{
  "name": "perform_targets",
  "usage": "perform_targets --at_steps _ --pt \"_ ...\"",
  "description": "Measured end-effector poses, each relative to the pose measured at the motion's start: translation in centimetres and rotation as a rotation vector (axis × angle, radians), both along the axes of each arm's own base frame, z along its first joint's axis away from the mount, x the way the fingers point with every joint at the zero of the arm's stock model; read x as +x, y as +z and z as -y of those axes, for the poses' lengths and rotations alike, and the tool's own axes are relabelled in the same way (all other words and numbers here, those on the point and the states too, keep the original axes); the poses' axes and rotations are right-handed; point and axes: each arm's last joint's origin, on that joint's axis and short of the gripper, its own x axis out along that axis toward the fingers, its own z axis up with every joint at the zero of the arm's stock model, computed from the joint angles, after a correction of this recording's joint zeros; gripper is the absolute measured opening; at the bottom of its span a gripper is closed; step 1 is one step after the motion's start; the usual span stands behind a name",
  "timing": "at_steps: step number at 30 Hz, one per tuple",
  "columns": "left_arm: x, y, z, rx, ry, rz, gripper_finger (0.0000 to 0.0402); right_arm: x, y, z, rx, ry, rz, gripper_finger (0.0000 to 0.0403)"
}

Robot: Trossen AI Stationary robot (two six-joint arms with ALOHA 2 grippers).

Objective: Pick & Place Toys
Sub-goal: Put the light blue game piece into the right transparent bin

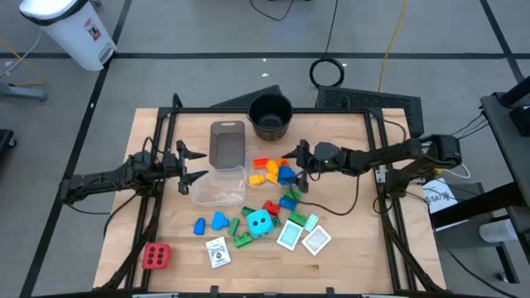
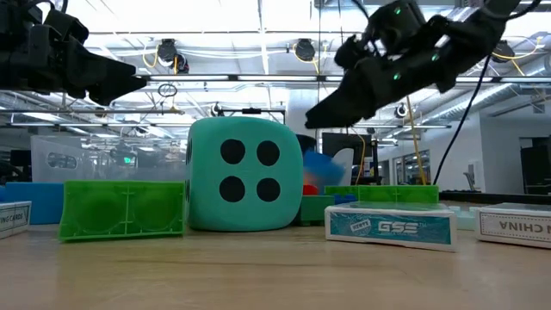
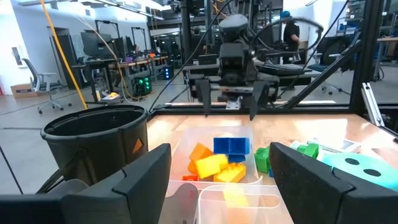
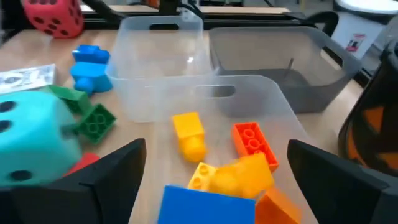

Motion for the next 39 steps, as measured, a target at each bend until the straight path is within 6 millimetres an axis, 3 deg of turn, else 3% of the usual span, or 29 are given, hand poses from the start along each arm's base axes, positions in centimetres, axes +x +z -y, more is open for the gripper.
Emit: perform_targets --at_steps 4,8,17,30,39 --pt "0.0 0.0 0.0 0.0 0.0 0.0 0.0273 -1.2 1.5 -2.1 0.048 0.054 -0.026 0.0361" --pt "0.0 0.0 0.0 0.0 0.0 0.0 0.0274 -2.7 1.7 -4.8 0.128 0.115 -0.133 0.0351" --pt "0.0 0.0 0.0 0.0 0.0 0.0 0.0274 -4.0 -0.9 -9.1 0.075 -0.041 -0.355 0.0326" --pt "0.0 0.0 0.0 0.0 0.0 0.0 0.0274 -1.8 -5.4 -9.2 0.101 -0.18 -0.408 0.0297" --pt "0.0 0.0 0.0 0.0 0.0 0.0 0.0274 -1.6 -5.9 -8.8 0.116 -0.183 -0.426 0.0238"
